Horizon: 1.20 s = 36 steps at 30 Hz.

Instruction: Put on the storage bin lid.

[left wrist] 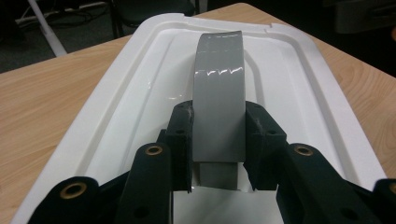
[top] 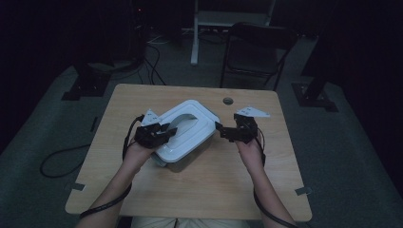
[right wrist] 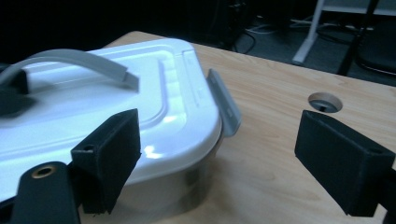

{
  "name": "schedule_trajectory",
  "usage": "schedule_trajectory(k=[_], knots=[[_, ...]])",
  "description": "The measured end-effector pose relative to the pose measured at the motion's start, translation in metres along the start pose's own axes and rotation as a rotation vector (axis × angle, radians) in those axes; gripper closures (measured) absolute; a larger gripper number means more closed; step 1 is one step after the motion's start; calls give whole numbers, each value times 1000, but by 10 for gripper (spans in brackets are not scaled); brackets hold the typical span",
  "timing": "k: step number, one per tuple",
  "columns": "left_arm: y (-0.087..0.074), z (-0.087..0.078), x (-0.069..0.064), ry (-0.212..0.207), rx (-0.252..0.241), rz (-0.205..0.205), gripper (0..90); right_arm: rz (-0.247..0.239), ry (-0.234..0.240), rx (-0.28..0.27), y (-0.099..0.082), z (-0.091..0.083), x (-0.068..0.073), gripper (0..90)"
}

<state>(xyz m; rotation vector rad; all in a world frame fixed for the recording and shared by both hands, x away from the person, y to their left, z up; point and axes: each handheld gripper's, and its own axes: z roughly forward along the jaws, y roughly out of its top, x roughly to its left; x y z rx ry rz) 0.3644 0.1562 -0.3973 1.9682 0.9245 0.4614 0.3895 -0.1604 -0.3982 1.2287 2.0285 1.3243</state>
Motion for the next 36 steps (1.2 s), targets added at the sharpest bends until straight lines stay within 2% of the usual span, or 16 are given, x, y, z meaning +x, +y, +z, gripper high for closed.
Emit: schedule_trajectory(k=[2,9,12,13,17,22,27,30,36], knots=[[-1,2,1,14,8,3,676,-15,-15,21,4,10,0,141],[-3,1,-1,2,12,9,679,-32,-51,94,9,40,-1,141],[-4,0,0,-3,15,18,679,2,-19,103,10,48,-4,138],[-5,0,1,-5,13,20,679,1,-15,104,11,49,-4,138],[-5,0,2,-15,16,29,678,-52,-35,101,12,49,2,138],[-6,-1,1,-25,11,32,678,-69,-43,93,10,47,3,132],[-7,0,-2,-14,3,32,678,-69,-34,99,9,45,0,124],[-7,0,-2,-10,-1,32,678,-85,-74,90,11,46,-3,124],[-7,0,-4,-5,-2,34,677,-76,-49,109,15,51,-8,125]])
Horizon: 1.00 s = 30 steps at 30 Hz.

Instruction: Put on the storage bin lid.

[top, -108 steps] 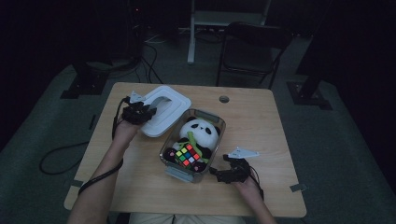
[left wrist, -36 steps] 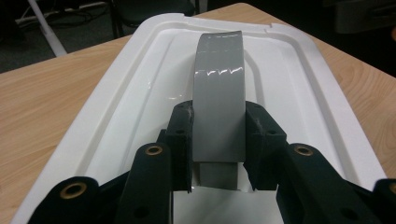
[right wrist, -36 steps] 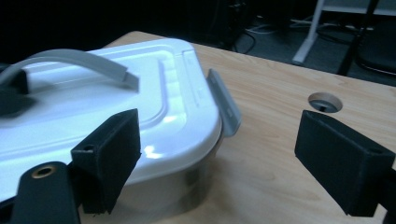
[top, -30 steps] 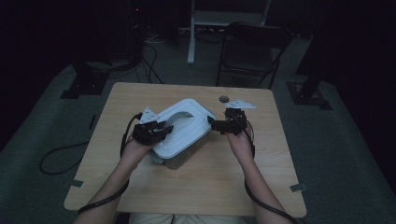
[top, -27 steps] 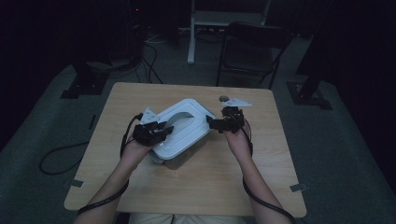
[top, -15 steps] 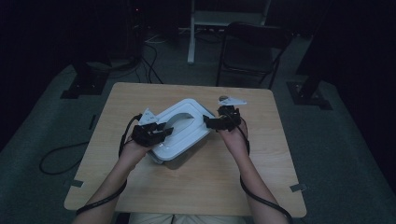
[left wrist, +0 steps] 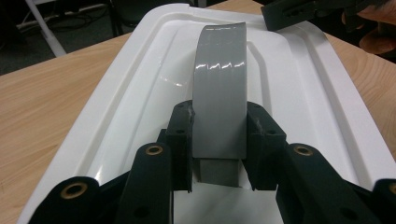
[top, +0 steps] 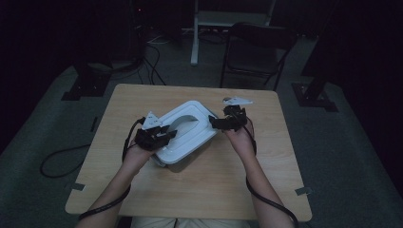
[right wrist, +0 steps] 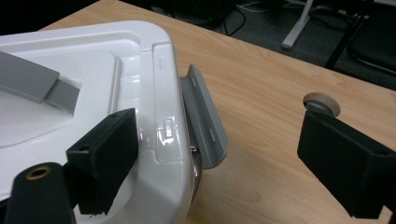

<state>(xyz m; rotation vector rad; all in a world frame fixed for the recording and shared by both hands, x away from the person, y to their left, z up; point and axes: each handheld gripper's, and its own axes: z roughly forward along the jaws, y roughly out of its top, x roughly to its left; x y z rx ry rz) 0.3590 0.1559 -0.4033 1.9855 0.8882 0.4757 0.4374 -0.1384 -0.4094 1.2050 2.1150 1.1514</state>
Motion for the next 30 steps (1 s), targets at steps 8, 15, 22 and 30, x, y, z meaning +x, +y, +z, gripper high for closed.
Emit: schedule_trajectory(k=[8,15,22,30], knots=[[2,1,-7,-1,-4,-8,676,14,7,-6,-3,-3,-5,124],[6,7,-7,19,-2,-10,677,3,-20,30,-6,-10,-10,131],[4,5,-5,31,2,-17,676,13,16,44,-2,2,-12,124],[-3,4,-6,31,-15,-18,676,25,31,46,-1,4,-12,125]])
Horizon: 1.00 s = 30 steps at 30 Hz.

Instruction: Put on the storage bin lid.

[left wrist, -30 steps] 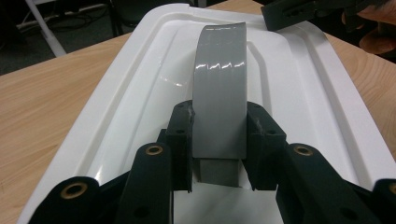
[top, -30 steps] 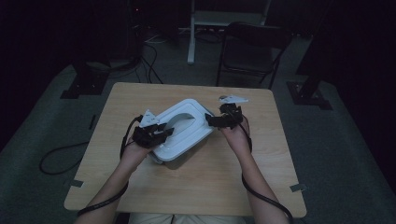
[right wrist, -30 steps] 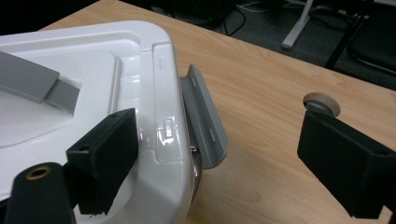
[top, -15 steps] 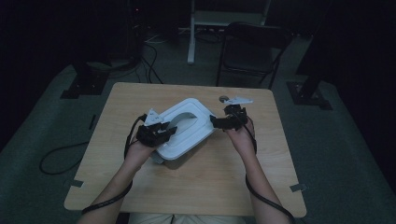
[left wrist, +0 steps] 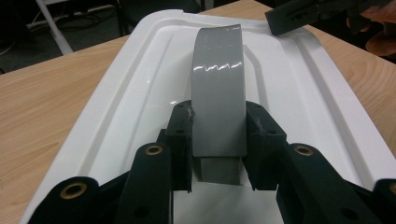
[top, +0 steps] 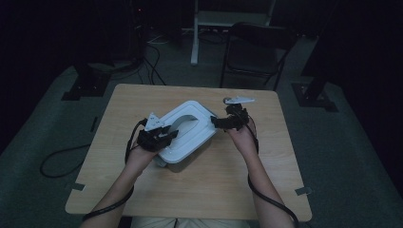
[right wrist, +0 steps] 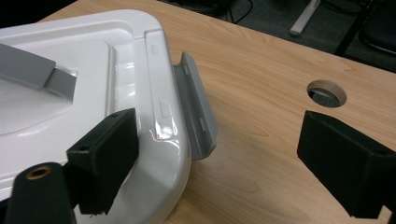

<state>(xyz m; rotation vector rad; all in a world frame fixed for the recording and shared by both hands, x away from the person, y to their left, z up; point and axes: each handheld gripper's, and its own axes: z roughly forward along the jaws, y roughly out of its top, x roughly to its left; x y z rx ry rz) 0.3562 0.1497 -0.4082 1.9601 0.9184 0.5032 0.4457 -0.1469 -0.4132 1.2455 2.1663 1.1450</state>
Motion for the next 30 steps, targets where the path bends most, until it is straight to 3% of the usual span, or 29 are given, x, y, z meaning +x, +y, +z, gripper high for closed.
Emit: schedule_trajectory(k=[5,11,14,16,19,24,27,30], knots=[[-5,1,-3,10,-17,11,676,23,25,-5,-4,0,-4,127],[-5,2,1,-9,-23,17,675,54,64,-11,-6,3,-9,126],[-5,3,-2,10,-25,32,674,73,68,-47,-10,5,-10,125],[-3,5,-2,13,-19,32,674,72,58,-51,-10,6,-10,124],[-1,7,-1,16,-17,25,673,-2,-2,-28,0,6,-4,125],[-2,7,-3,27,-25,32,672,-3,0,-7,4,8,-5,125],[-2,7,-5,43,-26,35,672,54,32,-42,-4,9,-10,125],[3,6,-3,29,-2,21,668,50,11,-32,-1,8,-7,124]])
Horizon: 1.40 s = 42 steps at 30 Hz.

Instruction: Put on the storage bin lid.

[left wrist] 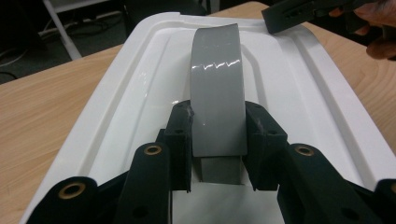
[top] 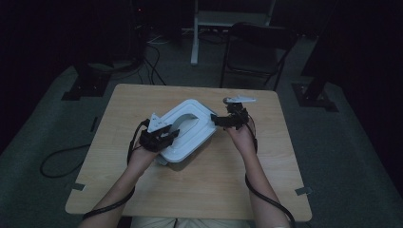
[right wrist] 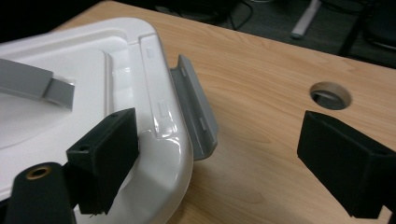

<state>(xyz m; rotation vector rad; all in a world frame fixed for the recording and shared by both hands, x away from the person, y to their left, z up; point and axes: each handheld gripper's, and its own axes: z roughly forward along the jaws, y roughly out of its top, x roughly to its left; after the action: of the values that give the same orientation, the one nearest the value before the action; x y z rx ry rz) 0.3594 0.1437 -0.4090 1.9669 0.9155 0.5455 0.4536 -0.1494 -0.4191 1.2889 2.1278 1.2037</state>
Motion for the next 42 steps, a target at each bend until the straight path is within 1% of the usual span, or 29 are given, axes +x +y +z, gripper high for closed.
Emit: schedule_trajectory(k=[2,4,5,7,8,10,12,13,14,15,17,19,20,22,23,24,26,27,29,30,32,33,34,35,37,38,39,40,42], knots=[[5,-1,3,-39,14,-26,640,-25,-23,17,3,-1,3,125],[8,-1,1,-57,25,-4,554,-33,-27,25,5,-1,3,125],[8,-1,1,-62,30,0,531,-29,-24,26,5,-2,3,124],[10,-2,4,-94,35,-14,500,-14,-10,27,4,-2,1,125],[11,-2,5,-107,43,-10,464,-6,-2,29,4,-2,0,124],[14,-5,4,-119,50,-2,422,-15,-8,24,3,-3,0,123],[17,-7,3,-110,55,14,367,-28,-17,17,2,-5,1,120],[17,-8,3,-121,51,10,357,-28,-21,12,1,-6,1,119],[18,-9,3,-124,58,17,350,-28,-26,11,0,-6,1,119],[18,-10,3,-116,57,23,319,-33,-31,8,0,-7,1,118],[19,-13,3,-121,56,23,308,-33,-40,0,-1,-9,1,119],[19,-17,4,-135,53,37,284,-27,-42,-14,0,-13,0,119],[20,-19,4,-128,44,30,266,-24,-44,-22,0,-15,0,119],[21,-24,6,-134,32,30,260,-19,-44,-37,1,-19,-1,119],[22,-27,8,-127,27,28,212,-18,-49,-42,1,-21,-2,119],[23,-31,11,-132,14,22,193,-19,-55,-45,1,-23,-2,119],[25,-36,16,-116,-6,12,175,-22,-63,-44,1,-26,-4,119],[25,-38,19,-110,-7,10,156,-22,-70,-42,0,-27,-4,119],[25,-42,26,-92,-17,-9,107,-26,-81,-41,-2,-30,-5,119],[24,-43,30,-85,-16,-20,104,-29,-90,-44,-4,-31,-5,119],[22,-44,40,-69,-33,-44,83,-37,-98,-49,-7,-34,-5,119],[21,-44,46,-55,-30,-65,16,-39,-102,-52,-8,-36,-6,119],[19,-43,51,-50,-37,-77,3,-40,-105,-53,-10,-37,-6,119],[17,-42,57,-45,-32,-92,3,-40,-107,-52,-11,-39,-7,119],[17,-42,57,-45,-32,-92,3,-36,-106,-52,-12,-41,-8,119],[10,-39,74,6,-59,-113,4,-34,-116,-55,-15,-44,-9,119],[7,-38,79,29,-81,-122,4,-32,-117,-59,-17,-46,-9,120],[5,-37,84,48,-87,-135,4,-32,-119,-57,-18,-47,-10,120],[1,-36,95,74,-115,-160,4,-32,-122,-64,-21,-50,-10,119]])
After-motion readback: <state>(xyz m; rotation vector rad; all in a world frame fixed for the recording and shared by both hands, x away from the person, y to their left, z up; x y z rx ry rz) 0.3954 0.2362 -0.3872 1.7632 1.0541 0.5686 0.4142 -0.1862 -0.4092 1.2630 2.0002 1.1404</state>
